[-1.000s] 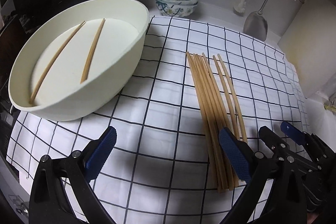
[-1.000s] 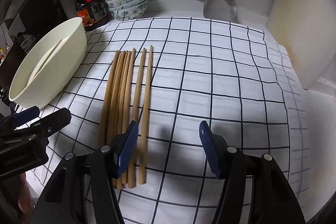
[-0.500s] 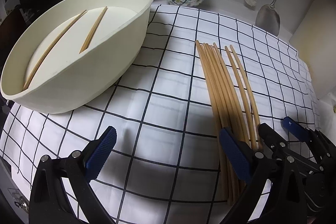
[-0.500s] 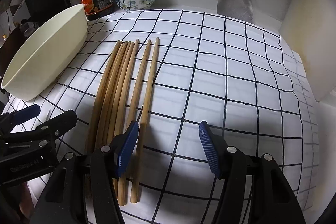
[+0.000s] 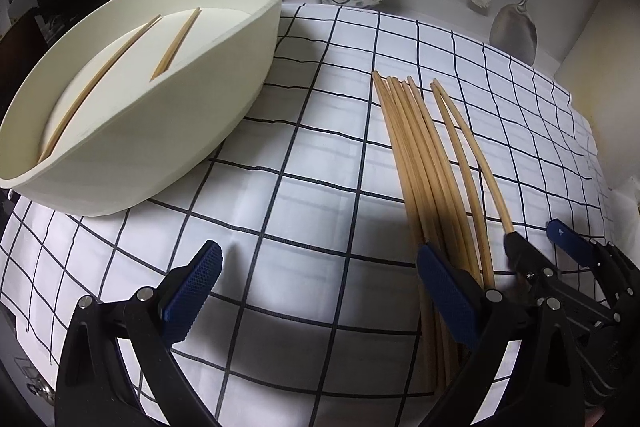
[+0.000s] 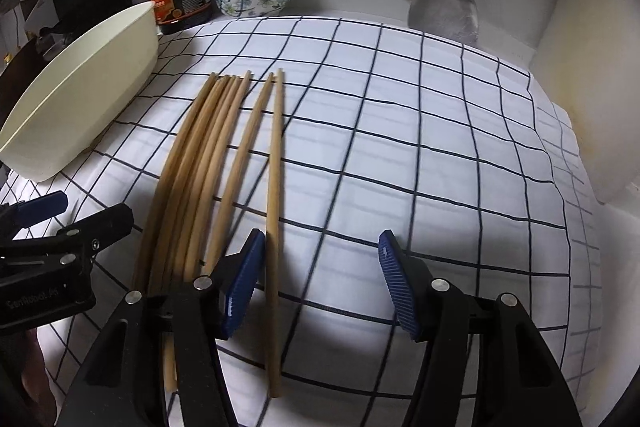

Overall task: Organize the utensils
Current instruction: 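Move the right gripper back over the chopstick row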

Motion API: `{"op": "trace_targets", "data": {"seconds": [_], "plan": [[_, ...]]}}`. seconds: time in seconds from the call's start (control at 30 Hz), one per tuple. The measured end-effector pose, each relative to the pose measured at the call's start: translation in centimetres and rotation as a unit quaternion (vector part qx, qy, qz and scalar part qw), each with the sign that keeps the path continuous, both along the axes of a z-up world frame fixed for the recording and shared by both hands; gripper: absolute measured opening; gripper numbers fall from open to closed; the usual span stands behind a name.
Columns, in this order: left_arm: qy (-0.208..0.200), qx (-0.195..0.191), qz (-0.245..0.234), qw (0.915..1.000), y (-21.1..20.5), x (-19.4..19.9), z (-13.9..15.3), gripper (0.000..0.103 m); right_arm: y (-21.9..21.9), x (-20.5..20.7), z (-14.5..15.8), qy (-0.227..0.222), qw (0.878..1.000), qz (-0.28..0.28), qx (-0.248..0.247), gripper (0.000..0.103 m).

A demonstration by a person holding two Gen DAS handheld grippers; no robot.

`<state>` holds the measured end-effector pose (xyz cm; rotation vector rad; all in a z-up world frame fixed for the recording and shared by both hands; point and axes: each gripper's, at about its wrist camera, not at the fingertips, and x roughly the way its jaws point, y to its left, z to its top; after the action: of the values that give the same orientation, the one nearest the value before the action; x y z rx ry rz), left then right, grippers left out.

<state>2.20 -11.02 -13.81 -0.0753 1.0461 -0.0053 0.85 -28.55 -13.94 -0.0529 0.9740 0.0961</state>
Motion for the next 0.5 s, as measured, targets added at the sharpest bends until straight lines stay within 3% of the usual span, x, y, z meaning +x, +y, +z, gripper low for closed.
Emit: {"op": "trace_targets", "data": {"seconds": [0.5], "plan": [[-0.006,0.004,-0.005,1.0,-0.5,0.8,-0.5,0.097,-1.5,-0.1,-0.1,0.002,1.0,-0.017,0.009,0.057]]}}
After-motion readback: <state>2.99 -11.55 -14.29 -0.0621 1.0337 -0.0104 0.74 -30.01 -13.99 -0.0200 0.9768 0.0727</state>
